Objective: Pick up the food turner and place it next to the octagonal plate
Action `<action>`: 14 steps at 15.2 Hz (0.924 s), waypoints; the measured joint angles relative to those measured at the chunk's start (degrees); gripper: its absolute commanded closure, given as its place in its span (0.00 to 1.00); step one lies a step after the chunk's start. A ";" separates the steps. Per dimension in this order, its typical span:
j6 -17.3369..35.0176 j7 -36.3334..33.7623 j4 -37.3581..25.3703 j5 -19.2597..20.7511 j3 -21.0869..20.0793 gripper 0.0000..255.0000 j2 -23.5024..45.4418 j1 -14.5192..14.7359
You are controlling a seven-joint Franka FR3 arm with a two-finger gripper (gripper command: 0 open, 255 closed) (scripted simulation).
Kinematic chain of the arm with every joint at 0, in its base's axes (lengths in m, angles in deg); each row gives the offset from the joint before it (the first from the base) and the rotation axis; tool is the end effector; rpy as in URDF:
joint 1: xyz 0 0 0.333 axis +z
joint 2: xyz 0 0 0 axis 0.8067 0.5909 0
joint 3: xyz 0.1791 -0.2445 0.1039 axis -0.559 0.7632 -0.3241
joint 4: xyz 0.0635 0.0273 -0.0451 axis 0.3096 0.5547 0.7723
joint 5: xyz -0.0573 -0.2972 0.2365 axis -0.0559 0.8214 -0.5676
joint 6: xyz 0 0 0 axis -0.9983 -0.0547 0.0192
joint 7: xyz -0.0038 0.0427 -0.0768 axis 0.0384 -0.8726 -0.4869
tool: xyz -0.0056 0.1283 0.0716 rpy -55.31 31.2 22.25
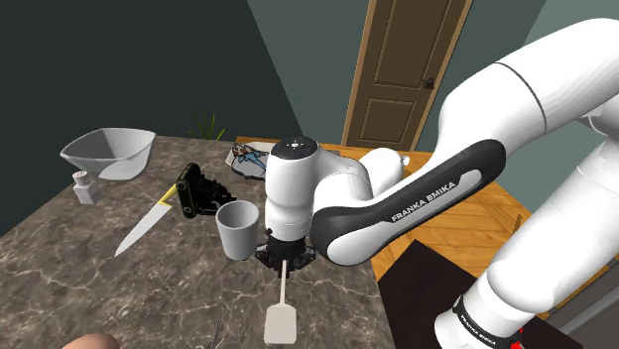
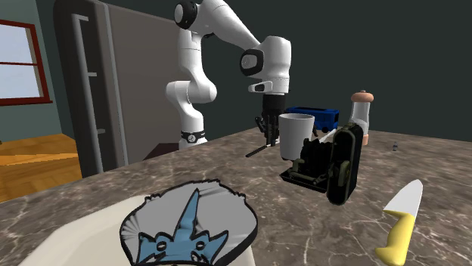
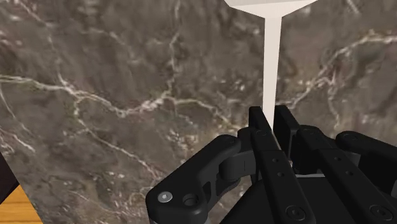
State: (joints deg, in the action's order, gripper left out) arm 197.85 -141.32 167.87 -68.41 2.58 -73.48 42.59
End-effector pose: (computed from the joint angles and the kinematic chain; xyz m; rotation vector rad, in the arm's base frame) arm 0.3729 0.3197 0.3091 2.8923 -1.1585 0.0962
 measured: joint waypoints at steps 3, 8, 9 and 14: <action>-1.67 1.38 -0.72 -1.73 0.26 1.00 -1.59 0.15; -5.48 4.01 -2.30 -5.18 1.14 1.00 -5.06 0.74; -6.12 4.24 -2.71 -5.46 1.25 1.00 -5.39 0.79; -10.37 6.75 -4.57 -8.25 2.77 1.00 -8.77 1.44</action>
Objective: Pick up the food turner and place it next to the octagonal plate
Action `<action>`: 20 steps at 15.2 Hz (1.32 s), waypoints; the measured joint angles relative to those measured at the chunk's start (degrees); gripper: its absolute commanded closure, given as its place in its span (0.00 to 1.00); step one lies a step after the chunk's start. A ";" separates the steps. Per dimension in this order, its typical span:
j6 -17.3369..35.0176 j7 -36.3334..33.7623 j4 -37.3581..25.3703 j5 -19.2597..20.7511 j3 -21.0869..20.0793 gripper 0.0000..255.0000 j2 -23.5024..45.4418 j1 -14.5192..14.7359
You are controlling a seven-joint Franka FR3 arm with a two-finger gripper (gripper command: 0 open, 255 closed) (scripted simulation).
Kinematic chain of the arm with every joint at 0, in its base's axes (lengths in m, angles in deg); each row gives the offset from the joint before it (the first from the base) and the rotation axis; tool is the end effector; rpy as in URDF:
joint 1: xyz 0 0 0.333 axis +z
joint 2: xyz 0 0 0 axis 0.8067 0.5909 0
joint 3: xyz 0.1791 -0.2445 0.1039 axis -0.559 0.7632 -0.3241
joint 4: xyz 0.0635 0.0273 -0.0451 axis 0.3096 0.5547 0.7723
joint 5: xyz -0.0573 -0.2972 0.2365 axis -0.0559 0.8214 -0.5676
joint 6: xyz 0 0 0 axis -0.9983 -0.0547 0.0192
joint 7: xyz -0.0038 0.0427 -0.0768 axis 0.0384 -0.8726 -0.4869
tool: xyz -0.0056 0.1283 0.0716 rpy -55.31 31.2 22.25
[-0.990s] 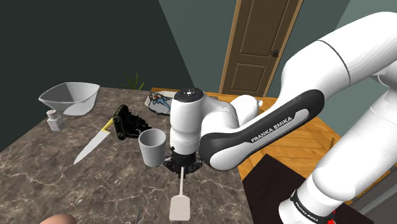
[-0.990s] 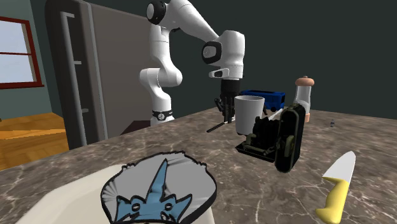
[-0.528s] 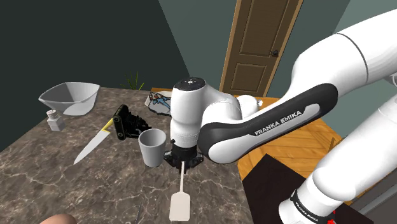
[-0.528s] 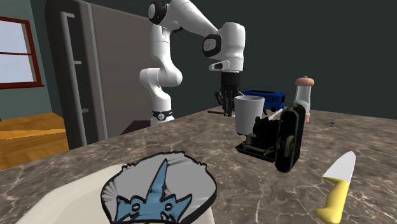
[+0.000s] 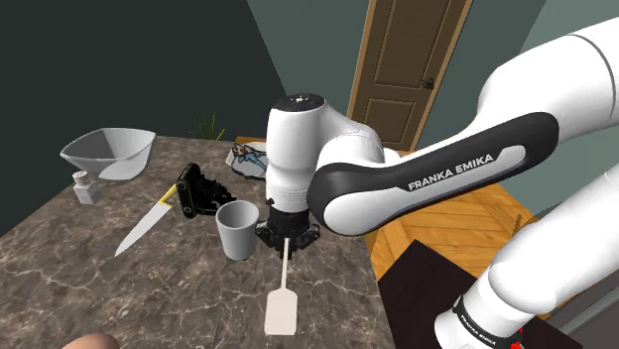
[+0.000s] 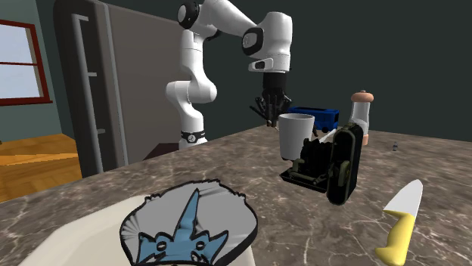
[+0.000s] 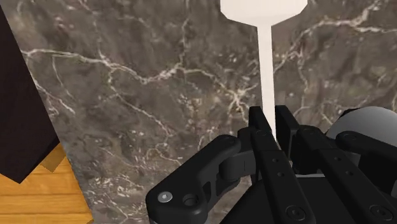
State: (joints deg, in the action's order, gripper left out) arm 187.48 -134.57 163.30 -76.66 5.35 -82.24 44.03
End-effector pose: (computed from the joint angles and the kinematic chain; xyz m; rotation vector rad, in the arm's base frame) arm 0.3709 0.3190 0.3763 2.8925 -1.1586 0.0967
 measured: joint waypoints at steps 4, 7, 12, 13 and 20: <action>-1.71 2.81 -0.22 -1.21 2.03 1.00 -1.87 -0.19; -2.00 7.25 0.50 -1.55 5.08 1.00 -2.91 -1.33; -1.13 14.36 1.66 -0.79 9.84 1.00 -2.93 -4.08; -0.94 15.79 1.92 -0.65 10.78 1.00 -2.95 -4.61; -0.32 24.90 0.73 1.78 16.88 1.00 -0.68 -9.23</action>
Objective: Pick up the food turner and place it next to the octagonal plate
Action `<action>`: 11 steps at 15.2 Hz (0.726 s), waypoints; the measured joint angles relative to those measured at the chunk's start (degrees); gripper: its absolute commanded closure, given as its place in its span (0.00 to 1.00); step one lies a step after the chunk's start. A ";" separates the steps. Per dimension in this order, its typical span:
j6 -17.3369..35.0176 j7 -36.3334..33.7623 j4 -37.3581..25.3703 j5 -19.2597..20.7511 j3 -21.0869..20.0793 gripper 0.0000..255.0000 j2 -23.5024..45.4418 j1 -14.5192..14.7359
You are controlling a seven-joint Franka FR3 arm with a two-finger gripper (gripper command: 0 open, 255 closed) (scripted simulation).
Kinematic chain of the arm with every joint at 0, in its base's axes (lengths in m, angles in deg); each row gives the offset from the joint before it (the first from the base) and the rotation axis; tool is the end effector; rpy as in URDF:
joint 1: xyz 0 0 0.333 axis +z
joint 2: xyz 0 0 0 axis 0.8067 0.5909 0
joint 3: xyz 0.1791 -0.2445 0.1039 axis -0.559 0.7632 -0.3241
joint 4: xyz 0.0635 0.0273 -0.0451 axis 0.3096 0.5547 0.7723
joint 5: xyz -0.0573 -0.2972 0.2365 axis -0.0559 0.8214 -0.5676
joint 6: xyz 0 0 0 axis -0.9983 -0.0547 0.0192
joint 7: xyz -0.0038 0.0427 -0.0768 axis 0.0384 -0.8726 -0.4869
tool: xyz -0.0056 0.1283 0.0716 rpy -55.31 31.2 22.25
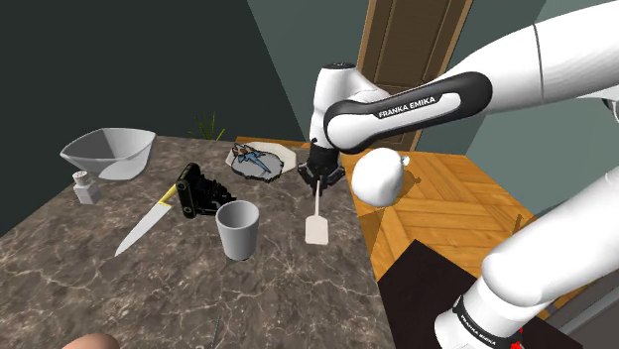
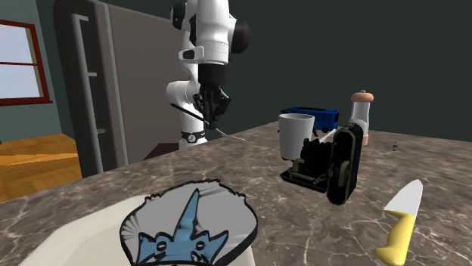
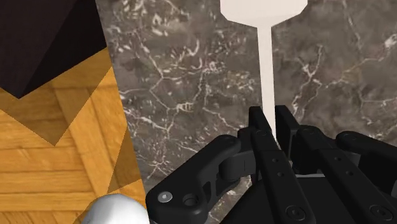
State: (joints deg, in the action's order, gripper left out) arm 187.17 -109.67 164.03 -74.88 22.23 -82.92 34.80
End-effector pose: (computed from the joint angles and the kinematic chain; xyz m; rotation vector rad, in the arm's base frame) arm 0.4671 0.1196 0.3934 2.8920 -1.1612 0.0959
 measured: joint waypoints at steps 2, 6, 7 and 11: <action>0.27 1.86 -1.29 1.24 1.25 1.00 1.75 -1.36; -0.07 5.91 -4.31 3.15 3.95 1.00 4.72 -3.93; 0.25 7.05 -5.08 3.84 4.72 1.00 5.93 -4.72; 0.24 10.71 -9.00 6.02 7.14 1.00 10.17 -7.19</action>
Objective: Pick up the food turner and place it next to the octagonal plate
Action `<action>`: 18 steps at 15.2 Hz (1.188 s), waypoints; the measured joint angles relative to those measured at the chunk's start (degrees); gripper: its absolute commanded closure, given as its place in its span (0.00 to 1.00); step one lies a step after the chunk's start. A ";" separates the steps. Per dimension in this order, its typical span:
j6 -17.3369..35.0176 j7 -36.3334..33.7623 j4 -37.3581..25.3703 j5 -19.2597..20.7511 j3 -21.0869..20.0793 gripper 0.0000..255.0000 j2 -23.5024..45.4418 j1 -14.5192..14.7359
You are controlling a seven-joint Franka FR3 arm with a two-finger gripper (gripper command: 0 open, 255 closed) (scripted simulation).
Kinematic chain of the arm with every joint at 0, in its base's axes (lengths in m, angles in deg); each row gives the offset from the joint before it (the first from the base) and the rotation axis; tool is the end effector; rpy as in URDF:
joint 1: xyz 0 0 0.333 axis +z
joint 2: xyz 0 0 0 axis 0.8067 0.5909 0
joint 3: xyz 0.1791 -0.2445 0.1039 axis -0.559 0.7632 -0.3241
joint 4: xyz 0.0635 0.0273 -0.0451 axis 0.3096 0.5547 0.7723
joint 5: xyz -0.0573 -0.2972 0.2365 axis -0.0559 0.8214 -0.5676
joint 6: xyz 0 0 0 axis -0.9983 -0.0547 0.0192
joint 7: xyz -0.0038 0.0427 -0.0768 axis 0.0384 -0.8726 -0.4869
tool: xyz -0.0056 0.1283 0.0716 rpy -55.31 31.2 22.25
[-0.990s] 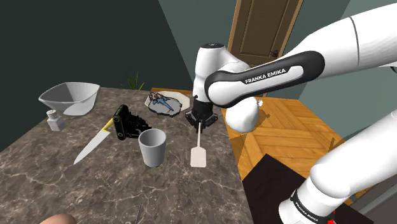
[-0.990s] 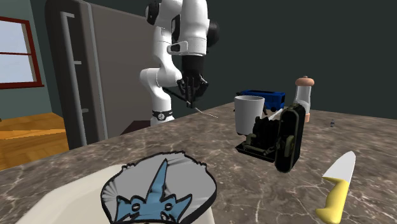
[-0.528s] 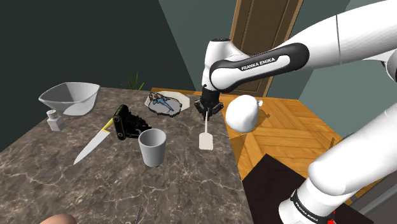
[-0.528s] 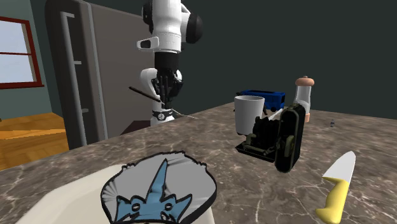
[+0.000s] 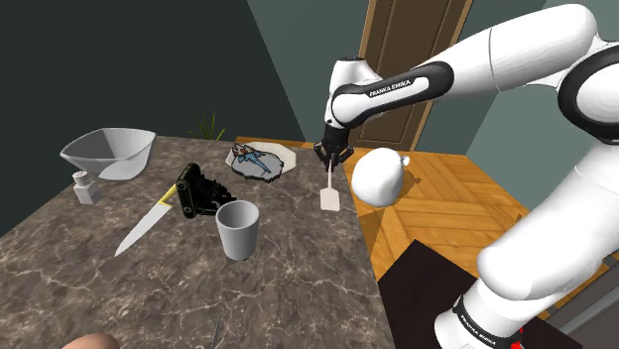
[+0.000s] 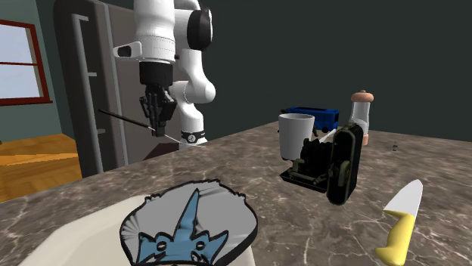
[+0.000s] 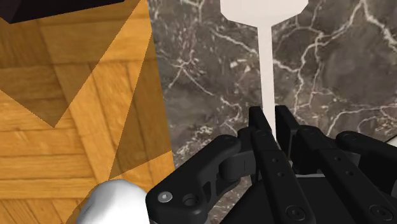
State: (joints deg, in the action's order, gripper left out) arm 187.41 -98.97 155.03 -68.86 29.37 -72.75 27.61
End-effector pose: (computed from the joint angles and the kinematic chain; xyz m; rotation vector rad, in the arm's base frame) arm 0.5333 -0.0097 0.3911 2.8923 -1.1602 0.0959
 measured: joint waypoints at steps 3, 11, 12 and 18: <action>-0.28 1.51 -2.19 0.92 0.99 1.00 2.03 -0.99; 5.23 0.44 0.64 2.74 1.15 1.00 5.05 -1.01; 5.92 0.29 0.88 3.06 1.20 1.00 5.56 -1.02; 9.25 -0.93 2.23 4.55 1.33 1.00 7.79 -0.80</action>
State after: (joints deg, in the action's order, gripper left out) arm 196.66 -99.90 157.27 -64.31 30.70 -64.96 26.81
